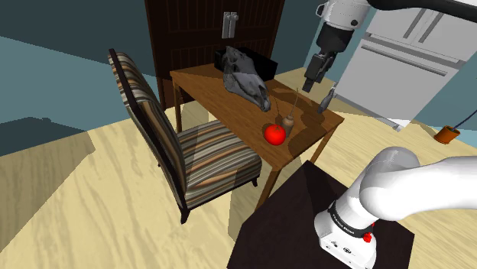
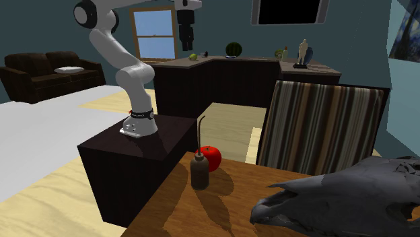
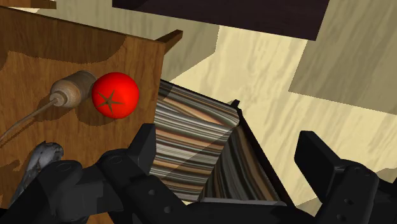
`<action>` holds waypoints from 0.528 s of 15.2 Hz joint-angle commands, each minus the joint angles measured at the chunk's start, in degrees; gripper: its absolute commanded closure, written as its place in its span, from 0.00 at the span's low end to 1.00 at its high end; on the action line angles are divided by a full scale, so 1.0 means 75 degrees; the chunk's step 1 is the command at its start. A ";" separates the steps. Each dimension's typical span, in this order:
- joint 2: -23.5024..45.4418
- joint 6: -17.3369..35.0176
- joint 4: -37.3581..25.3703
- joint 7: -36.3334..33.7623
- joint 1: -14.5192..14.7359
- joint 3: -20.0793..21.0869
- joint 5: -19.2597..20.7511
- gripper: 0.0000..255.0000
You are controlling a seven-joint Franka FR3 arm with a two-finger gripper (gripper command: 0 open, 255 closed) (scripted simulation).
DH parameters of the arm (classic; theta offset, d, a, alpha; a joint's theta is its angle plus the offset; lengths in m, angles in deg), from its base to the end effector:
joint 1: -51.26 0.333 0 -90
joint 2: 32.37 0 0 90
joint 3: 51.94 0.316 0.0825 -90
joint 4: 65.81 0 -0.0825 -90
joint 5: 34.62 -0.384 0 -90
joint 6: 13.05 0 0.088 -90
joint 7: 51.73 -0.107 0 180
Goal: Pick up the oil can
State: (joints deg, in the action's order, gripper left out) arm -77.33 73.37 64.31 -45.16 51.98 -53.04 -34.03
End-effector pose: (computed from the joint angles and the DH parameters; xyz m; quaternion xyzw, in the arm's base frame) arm 0.3011 -0.0054 0.6244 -0.9984 -0.0563 -0.0110 0.0010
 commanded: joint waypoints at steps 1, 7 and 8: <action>0.0000 0.0000 0.0000 0.0000 0.0000 0.0000 0.0000 0.00; -0.0272 0.1549 0.1281 0.0797 -0.0274 -0.0847 0.0486 0.00; -0.0270 0.1820 0.1458 0.0930 -0.0321 -0.1002 0.0566 0.00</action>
State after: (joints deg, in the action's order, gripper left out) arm -79.75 84.94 74.46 -39.19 49.88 -59.45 -30.35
